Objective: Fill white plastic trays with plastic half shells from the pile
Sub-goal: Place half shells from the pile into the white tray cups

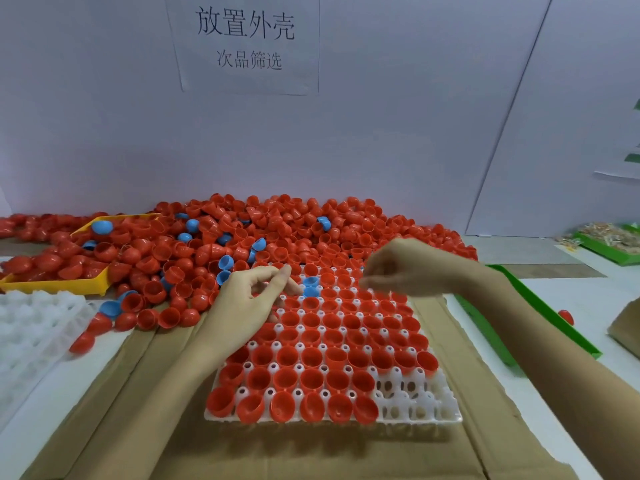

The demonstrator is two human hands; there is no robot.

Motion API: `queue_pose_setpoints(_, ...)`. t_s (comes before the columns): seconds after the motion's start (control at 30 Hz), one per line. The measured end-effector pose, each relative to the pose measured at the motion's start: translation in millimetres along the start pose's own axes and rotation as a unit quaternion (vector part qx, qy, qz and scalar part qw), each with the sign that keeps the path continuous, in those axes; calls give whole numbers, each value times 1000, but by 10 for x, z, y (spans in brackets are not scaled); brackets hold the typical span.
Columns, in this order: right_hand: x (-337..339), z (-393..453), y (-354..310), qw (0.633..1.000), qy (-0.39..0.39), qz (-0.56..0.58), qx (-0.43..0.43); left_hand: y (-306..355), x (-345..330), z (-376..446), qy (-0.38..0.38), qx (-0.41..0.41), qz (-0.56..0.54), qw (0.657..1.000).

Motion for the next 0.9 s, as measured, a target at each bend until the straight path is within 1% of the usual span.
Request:
queue_pose_setpoints(0.1, 16, 533, 701, 989, 75, -48, -118, -17, 48, 16, 11, -4, 2, 1000)
queue_pose_setpoints(0.17, -115, 752, 1050, 977, 95, -75, -177, -23, 69, 24, 18, -6, 5, 1000)
queue_pose_setpoints(0.23, -308, 868, 1207, 974, 84, -99, -184, -29, 80, 28, 20, -5, 9, 1000)
queue_pose_setpoints(0.3, -480, 941, 1281, 970, 74, -155, -172, -27, 87, 27, 19, -13, 19, 1000)
queue_pose_setpoints(0.37, -590, 994, 1307, 966, 84, -187, -157, -16, 89, 27, 21, -20, 37, 999)
queue_pose_setpoints(0.4, -611, 1008, 1309, 966, 95, -185, -155, -11, 85, 27, 20, -22, 40, 999)
queue_pose_setpoints(0.57, -482, 973, 1369, 969, 153, -83, -174, -11, 56, 15, 6, -28, 53, 998)
queue_pose_setpoints(0.73, -283, 797, 1307, 957, 225, 16, -181, -23, 46, 16, 0, -15, 60, 998)
queue_pose_setpoints(0.8, -226, 668, 1167, 953, 240, 84, -162, -26, 32, 11, -5, -16, 68, 998)
queue_pose_setpoints(0.87, -219, 518, 934, 950, 234, 166, -120, -29, 2, 2, -14, -12, 69, 997)
queue_pose_setpoints(0.9, -235, 433, 786, 947, 223, 210, -93, -32, -21, -5, -17, -5, 51, 999)
Point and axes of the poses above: each hand's wrist, its own z-axis towards the middle knuckle, its own x-axis out of the back of the hand, y = z × x, the point moved 6 cm from there along z, towards the middle knuckle, and after that the axes turned 14 degrees about -z, right-handed, at the moved point
